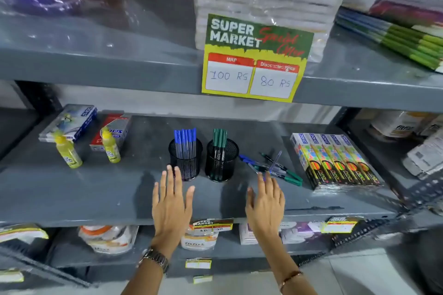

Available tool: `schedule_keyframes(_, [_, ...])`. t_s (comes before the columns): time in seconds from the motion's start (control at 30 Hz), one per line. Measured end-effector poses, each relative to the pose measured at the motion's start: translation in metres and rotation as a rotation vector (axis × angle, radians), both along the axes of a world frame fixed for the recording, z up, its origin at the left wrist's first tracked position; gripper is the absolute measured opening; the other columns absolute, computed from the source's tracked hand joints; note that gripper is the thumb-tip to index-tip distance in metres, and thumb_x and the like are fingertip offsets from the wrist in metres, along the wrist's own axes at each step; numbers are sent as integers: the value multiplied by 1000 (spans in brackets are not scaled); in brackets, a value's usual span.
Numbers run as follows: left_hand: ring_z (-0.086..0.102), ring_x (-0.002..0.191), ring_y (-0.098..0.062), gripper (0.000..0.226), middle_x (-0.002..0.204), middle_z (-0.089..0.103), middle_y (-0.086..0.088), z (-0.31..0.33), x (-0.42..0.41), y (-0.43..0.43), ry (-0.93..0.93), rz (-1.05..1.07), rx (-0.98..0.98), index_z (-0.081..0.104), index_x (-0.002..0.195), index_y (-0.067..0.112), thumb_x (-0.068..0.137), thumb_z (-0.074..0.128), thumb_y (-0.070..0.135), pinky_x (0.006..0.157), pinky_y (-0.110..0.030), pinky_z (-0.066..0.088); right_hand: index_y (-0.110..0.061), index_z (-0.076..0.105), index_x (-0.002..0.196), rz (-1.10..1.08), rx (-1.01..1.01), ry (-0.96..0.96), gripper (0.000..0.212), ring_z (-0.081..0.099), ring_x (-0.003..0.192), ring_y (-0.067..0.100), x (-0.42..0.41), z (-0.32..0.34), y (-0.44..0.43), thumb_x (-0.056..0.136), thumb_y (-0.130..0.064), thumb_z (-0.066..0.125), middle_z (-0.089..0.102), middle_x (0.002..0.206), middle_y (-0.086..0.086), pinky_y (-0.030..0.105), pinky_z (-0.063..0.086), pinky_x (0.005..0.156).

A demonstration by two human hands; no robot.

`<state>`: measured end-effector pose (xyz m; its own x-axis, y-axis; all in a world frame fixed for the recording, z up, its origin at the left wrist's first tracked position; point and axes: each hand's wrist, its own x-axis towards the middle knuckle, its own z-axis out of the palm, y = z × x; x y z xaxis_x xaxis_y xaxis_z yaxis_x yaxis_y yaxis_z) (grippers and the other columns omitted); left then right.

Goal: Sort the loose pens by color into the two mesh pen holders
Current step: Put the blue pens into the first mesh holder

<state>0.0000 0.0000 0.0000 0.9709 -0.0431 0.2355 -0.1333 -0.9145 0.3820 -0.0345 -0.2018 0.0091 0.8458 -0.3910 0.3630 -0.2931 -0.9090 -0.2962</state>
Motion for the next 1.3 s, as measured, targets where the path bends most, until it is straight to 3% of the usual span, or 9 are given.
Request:
schedule_keyframes(0.1, [28,137,-32,78,149,28,-19,-11,12,2,75,86,-16,22,143,-1,92,8,57,112,-48,22,-8,45,127,-133,76,39,44,47,122,40,7,-10,-17,87,-24,55,51,133,23,51,40,99])
schedule_keyframes(0.2, [30,136,-34,84,148,30,-22,-28,19,4,106,116,27,24,143,-2,91,5,60,111,-50,22,-6,47,124,-216,108,80,42,51,113,42,6,-25,-28,86,-22,57,56,123,24,50,41,94])
schedule_keyframes(0.5, [24,139,-30,90,150,29,-19,-30,20,3,144,123,117,22,143,-3,86,1,64,113,-48,14,-7,53,101,-121,76,-4,23,58,80,37,-5,-20,-2,80,-5,63,64,87,16,46,48,71])
schedule_keyframes(0.63, [24,139,-30,94,150,30,-19,-27,21,4,182,105,130,28,141,-3,85,-5,64,113,-47,12,-11,57,100,-10,227,-157,21,58,73,30,-12,-1,17,81,-3,63,63,85,10,44,49,64])
schedule_keyframes(0.83, [29,137,-32,86,146,36,-20,-23,18,4,155,107,121,32,140,-3,88,8,61,112,-48,19,-15,58,102,173,506,-458,16,59,82,25,15,69,40,87,-12,61,63,93,6,38,51,71])
schedule_keyframes(0.97, [9,143,-25,86,156,13,-12,-22,18,5,185,92,163,10,146,3,85,-4,61,115,-42,1,-13,58,105,286,605,-589,21,56,74,18,59,121,53,85,-10,63,65,91,12,31,50,69])
schedule_keyframes(1.13, [39,130,-35,79,140,44,-23,-26,18,6,152,89,74,41,133,-6,89,22,57,107,-53,29,-18,57,88,368,710,-656,8,59,71,25,102,167,76,85,-17,64,66,87,12,31,51,59])
schedule_keyframes(1.23, [40,129,-35,77,138,46,-23,-21,18,5,149,89,48,44,131,-6,88,26,56,106,-52,29,-18,55,83,418,742,-618,12,60,67,20,120,161,89,83,-12,65,64,79,6,17,46,55])
schedule_keyframes(1.3, [41,129,-35,77,138,46,-23,-20,18,5,155,87,52,44,131,-6,89,27,56,106,-52,30,-13,57,87,458,725,-483,11,61,68,17,127,140,96,82,-7,65,64,79,4,22,51,59])
